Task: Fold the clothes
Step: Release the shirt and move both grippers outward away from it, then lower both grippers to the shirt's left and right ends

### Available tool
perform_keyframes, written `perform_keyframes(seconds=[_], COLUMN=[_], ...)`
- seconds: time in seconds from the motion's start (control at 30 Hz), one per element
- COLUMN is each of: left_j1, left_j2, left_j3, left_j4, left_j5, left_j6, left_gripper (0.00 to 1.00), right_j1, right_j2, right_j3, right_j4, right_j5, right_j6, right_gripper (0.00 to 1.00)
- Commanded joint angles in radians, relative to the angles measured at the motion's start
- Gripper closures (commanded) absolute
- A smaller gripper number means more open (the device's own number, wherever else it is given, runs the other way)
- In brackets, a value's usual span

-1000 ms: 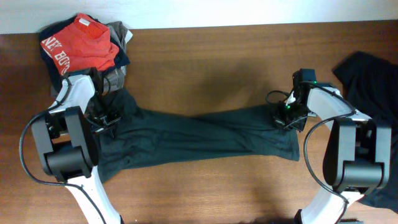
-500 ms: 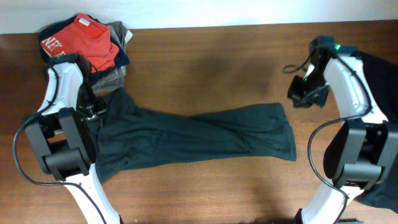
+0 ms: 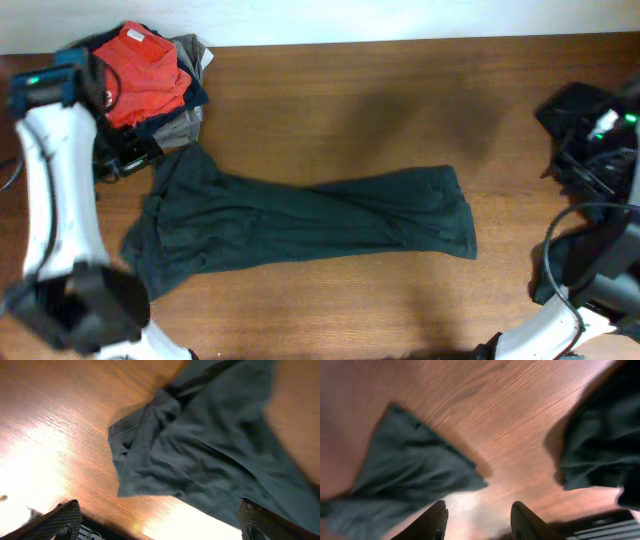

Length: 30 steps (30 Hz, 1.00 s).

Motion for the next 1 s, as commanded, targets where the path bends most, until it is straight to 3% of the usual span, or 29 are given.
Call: perform_keyframes(seconds=[0.0,0.07,0.13,0.17,0.47,0.77,0.97], left_j1=[-0.002,-0.006,-0.011,-0.016,-0.108,-0.128,-0.128], left_j2=[-0.168,-0.226,-0.279,-0.3,-0.38,-0.38,-0.38], left_j3=[0.021,0.021,0.021,0.021,-0.07,-0.314,-0.42], left_j4=[-0.008,-0.022,-0.043,-0.053,-0.057,0.096,0.189], left_j5=[0.087,0.09,0.09,0.09,0.116,0.117,0.191], left_j6=[0.079,0.098,0.098,0.098,0.097,0.097,0.097], left_gripper=[0.01,0.01,0.01,0.01,0.01,0.01,0.01], right_j1=[-0.041,-0.059,-0.064,-0.063,-0.063,-0.035,0.056], right_j2=[-0.031,-0.031,-0.031,-0.031,-0.03,-0.03,-0.03], right_j3=[-0.023,-0.057,-0.113,-0.134,-0.435,-0.658,-0.769], right_j4=[-0.029,-0.022,0.038,0.066,0.323,0.584,0.722], right_j5=[-0.28,-0.368,-0.375,-0.367,-0.297,-0.393,-0.403], right_j6=[-0.298,-0.402,-0.418,-0.418,-0.4,-0.425,-0.421], right_gripper=[0.54,0.48,0.32,0.01,0.01,0.01,0.01])
